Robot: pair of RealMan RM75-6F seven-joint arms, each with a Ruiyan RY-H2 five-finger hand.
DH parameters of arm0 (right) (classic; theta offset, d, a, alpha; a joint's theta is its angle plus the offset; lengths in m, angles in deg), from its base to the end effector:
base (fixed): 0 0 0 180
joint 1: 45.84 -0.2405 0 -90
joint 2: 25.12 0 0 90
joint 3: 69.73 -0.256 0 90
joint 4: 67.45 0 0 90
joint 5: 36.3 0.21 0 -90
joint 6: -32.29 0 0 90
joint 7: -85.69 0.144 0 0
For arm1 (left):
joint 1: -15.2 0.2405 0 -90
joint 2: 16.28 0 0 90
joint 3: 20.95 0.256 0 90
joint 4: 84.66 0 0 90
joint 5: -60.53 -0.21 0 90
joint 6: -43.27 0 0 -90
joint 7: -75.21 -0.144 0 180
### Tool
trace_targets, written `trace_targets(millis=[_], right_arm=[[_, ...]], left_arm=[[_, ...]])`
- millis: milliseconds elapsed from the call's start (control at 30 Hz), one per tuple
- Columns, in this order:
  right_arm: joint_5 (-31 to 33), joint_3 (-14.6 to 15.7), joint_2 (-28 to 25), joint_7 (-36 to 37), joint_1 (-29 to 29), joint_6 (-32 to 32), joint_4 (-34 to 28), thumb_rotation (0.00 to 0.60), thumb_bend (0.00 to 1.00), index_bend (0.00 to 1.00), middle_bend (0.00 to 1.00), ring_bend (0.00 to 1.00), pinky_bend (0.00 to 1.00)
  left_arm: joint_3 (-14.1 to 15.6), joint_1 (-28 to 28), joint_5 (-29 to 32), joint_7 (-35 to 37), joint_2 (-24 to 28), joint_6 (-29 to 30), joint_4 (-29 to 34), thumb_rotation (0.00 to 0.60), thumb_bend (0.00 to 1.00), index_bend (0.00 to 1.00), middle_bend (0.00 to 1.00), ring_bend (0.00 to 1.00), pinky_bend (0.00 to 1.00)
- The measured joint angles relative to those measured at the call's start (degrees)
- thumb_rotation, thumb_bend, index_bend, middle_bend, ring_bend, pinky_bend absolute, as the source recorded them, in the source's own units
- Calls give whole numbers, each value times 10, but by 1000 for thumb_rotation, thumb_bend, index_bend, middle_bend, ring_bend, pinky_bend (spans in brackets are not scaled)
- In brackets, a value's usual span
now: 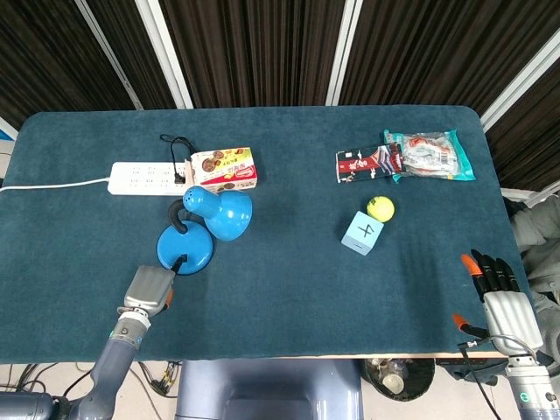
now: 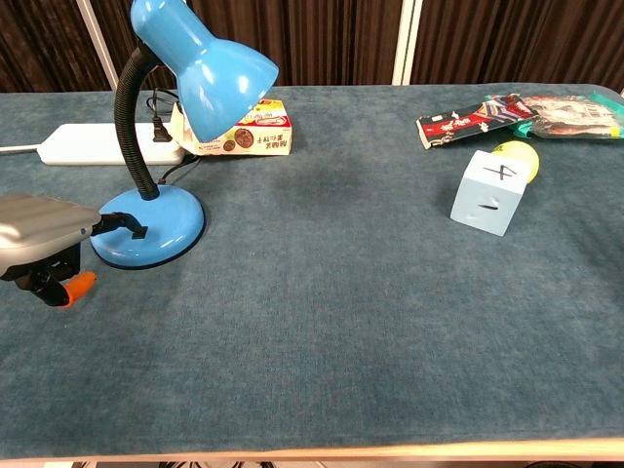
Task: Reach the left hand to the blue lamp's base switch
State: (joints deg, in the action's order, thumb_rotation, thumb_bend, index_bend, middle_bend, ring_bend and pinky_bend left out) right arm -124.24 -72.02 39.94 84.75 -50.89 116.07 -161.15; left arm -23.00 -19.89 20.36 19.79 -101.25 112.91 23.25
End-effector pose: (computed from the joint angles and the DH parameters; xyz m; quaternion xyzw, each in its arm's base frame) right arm -0.3016 -0.1792 0.1454 0.6081 -0.3952 0.3936 0.5649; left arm -0.1875 0.2503 -0.0103 -0.7606 -0.3999 -0.1585 0.4862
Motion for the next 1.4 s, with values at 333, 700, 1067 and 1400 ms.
trace_targets(millis=[333, 700, 1067, 1400], right_arm=[[-1, 0, 0, 0, 0, 1, 0, 600, 235, 0, 0, 0, 0], [-2, 0, 0, 1, 1, 3, 0, 600, 236, 0, 0, 0, 0], [-2, 0, 0, 2, 1, 4, 0, 600, 236, 0, 0, 0, 0], [-5, 1, 1, -7, 1, 5, 2, 600, 235, 0, 0, 0, 0]], left_arm=[[21, -3, 1, 3, -5, 4, -1, 600, 571, 148, 972, 913, 937], [46, 3, -23, 7, -8, 16, -4, 600, 572, 153, 970, 912, 937], [34, 20, -129, 89, 8, 47, 4, 600, 277, 0, 312, 328, 447], [74, 87, -330, 222, 116, 133, -15, 600, 152, 0, 0, 0, 33]])
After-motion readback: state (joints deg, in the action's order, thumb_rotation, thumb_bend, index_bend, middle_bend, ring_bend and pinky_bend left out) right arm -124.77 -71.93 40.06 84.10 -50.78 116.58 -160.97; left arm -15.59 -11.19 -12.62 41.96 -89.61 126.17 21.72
